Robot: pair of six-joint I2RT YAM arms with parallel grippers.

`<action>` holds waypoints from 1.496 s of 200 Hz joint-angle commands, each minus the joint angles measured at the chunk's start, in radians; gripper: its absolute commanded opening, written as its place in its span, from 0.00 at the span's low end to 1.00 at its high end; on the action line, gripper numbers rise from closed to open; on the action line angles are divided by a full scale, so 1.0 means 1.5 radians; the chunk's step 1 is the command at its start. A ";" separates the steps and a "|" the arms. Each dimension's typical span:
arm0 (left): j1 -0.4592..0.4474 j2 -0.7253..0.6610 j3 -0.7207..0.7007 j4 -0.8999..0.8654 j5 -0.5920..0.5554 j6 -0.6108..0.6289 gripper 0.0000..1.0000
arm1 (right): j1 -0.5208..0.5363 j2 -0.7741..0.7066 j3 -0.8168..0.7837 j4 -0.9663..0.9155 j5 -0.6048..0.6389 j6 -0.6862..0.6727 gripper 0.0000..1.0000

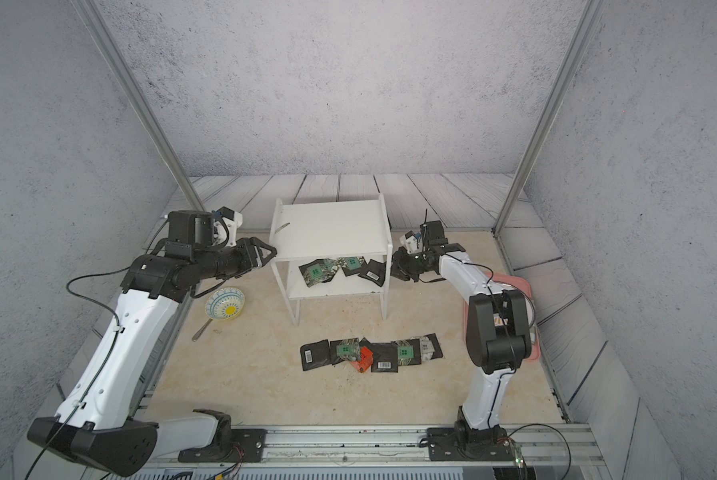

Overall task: Remove the tea bags from the shelf
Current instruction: Pick up the tea bag from the shelf, then place the tea bag at the center of the board.

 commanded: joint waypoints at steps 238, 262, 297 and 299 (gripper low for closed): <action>0.012 -0.027 0.000 0.016 0.045 0.004 0.61 | -0.113 -0.300 -0.109 -0.106 0.121 -0.025 0.07; 0.012 -0.029 0.005 0.016 0.059 0.005 0.65 | -0.120 -0.337 -0.131 -0.126 0.140 -0.031 0.07; 0.012 -0.038 0.006 0.017 0.071 0.008 0.70 | -0.134 -0.392 -0.171 -0.151 0.168 -0.036 0.07; 0.012 -0.039 0.005 0.018 0.072 0.008 0.70 | -0.135 -0.395 -0.175 -0.151 0.170 -0.036 0.07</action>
